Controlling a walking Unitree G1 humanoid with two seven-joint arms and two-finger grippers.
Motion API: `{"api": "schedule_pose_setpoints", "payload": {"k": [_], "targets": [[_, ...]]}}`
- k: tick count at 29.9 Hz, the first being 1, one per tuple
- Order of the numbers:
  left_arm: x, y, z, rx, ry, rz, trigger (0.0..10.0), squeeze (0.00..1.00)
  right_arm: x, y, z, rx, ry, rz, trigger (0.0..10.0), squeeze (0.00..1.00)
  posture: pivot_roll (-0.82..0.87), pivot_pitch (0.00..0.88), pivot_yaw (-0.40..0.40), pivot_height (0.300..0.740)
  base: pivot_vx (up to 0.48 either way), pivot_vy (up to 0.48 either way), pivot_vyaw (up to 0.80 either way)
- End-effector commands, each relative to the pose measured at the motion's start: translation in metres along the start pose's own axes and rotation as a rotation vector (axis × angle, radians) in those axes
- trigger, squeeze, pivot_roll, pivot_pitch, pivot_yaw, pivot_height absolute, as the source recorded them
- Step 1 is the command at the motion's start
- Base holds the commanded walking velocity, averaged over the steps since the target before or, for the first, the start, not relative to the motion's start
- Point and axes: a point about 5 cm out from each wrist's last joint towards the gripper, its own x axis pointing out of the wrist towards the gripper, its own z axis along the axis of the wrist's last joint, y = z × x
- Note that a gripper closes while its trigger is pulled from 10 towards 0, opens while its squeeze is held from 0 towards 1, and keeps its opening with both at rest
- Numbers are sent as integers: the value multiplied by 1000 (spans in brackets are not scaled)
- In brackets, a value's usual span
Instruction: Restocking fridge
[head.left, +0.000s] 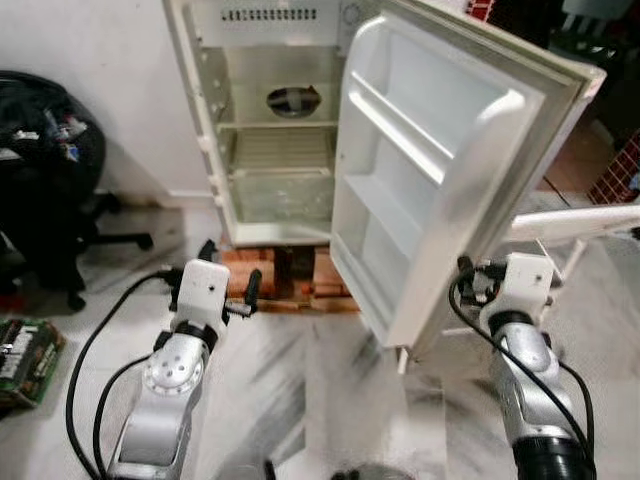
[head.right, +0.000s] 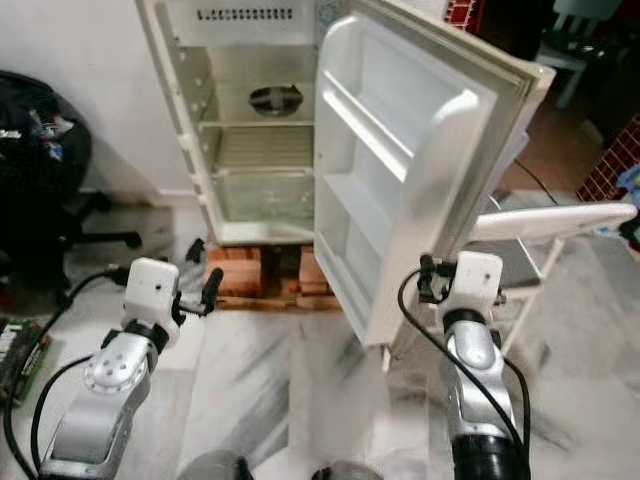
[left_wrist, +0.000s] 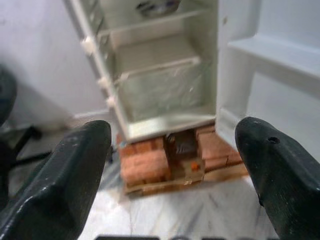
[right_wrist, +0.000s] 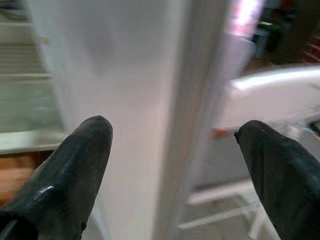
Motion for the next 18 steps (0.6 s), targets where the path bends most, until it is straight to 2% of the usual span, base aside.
{"api": "schedule_pose_setpoints", "payload": {"k": [1, 5, 8, 13, 15, 17, 18], "targets": [[0, -3, 0, -15, 3, 0, 10000, 0, 0, -3, -1, 5, -2, 12, 10000, 0, 136, 59, -17, 740, 0, 0, 0], [-2, -3, -1, -13, 12, 19, 10000, 0, 3, 3, 4, 6, -24, 80, 10000, 0, 142, 62, -20, 740, 0, 0, 0], [-6, 0, -8, -23, 46, 62, 10000, 0, 13, 6, 15, 4, -59, 127, 10000, 0, 146, 63, -20, 740, 0, 0, 0], [-10, 6, -15, -34, 89, 111, 10000, 0, 35, 7, 44, 4, -143, 158, 10000, 0, 163, 67, -23, 740, 0, 0, 0], [-11, 8, -15, -35, 93, 117, 10000, 0, 43, 13, 56, 27, -176, 202, 10000, 0, 173, 68, -23, 740, 0, 0, 0], [-11, 8, -15, -35, 94, 118, 10000, 0, 44, 14, 59, 27, -182, 211, 10000, 0, 176, 68, -24, 740, 0, 0, 0], [-11, 8, -17, -54, 108, 122, 10000, 0, 49, 20, 69, 41, -212, 253, 10000, 0, 181, 69, -23, 740, 0, 0, 0]]}}
